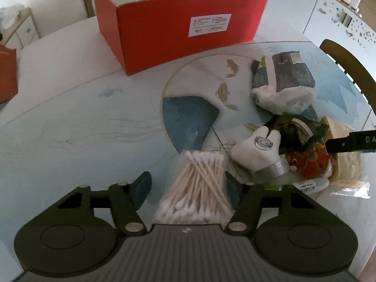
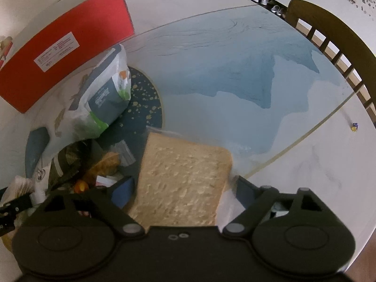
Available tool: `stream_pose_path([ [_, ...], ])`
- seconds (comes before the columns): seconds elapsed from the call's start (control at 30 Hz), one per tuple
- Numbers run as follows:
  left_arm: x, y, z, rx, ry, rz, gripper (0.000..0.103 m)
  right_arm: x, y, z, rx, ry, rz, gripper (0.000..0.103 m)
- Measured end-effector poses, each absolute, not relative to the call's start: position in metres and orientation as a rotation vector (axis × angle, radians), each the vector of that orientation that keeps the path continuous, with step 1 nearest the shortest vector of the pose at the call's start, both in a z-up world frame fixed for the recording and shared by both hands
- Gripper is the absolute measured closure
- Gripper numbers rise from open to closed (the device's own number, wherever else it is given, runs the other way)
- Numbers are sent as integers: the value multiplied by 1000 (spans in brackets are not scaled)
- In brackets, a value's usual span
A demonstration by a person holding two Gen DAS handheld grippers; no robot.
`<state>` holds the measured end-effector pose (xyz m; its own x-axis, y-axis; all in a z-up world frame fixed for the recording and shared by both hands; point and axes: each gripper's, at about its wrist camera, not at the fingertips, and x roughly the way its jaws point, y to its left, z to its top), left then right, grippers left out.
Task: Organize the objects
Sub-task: 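Grasp the bag of cotton swabs with the left gripper while the right grasps the bagged bread, then carry both bags over the red box and lower them inside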
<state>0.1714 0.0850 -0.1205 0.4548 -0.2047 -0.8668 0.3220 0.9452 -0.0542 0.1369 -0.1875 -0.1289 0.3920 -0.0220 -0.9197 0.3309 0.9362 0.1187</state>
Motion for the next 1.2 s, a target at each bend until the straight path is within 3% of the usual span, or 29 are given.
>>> stream_pose_path([
  [0.07, 171, 83, -120, 147, 1037, -335, 59, 137, -186, -128, 291, 1148, -227, 20],
  [0.23, 171, 88, -119, 122, 1031, -344, 65, 135, -188, -125, 289, 1136, -222, 27],
  [0.7, 170, 111, -88, -36, 1005, -304, 65, 130, -208, -60, 235, 1026, -80, 28],
  [1.2, 195, 96, -24, -103, 962, -209, 65, 210, -191, 19, 62, 939, 250, 28],
])
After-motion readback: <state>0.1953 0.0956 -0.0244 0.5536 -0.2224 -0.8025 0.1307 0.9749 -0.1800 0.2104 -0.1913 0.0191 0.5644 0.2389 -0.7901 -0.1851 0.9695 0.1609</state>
